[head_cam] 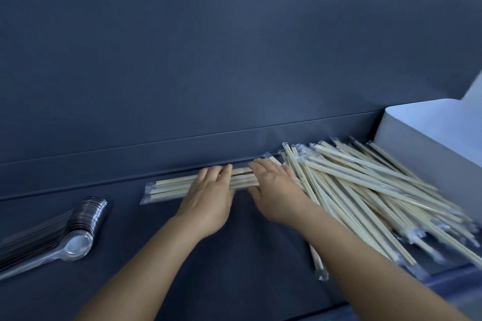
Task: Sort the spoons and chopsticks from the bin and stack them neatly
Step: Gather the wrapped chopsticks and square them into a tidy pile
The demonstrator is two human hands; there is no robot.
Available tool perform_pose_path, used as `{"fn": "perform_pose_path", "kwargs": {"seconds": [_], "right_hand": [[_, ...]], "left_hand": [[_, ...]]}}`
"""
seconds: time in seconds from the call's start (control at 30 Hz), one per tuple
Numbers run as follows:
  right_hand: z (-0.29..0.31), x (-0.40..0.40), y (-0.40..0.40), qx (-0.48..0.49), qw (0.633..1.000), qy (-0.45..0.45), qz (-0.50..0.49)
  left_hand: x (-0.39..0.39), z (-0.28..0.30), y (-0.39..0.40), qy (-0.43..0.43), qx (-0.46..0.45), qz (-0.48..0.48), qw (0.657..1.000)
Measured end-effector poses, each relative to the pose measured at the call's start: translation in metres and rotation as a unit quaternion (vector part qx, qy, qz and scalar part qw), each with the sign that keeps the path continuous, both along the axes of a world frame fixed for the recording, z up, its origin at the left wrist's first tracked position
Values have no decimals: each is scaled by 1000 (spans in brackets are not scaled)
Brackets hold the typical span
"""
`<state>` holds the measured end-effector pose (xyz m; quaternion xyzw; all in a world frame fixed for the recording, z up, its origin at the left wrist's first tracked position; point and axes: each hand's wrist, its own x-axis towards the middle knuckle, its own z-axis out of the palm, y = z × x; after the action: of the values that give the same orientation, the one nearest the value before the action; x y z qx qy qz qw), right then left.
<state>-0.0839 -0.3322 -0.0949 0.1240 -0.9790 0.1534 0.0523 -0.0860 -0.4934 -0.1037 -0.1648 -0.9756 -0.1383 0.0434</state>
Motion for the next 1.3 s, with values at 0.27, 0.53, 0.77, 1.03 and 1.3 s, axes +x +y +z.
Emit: {"fn": "perform_pose_path", "kwargs": {"seconds": [0.27,0.53,0.77,1.03,1.3], "right_hand": [[22,46,97,15,990,7,-141],[11,70,130,23,991,-26,-127],[4,62,125,33,994,-14,-99],[3,55,117,100,988,15,-113],[6,48,118,27,986,1,-162]], "left_hand": [[37,12,109,-62,42,-29,997],[41,7,164,-106,43,72,991],[32,9,172,-126,66,151,978],[34,12,161,-123,53,191,972],[30,21,160,-115,196,138,964]]}}
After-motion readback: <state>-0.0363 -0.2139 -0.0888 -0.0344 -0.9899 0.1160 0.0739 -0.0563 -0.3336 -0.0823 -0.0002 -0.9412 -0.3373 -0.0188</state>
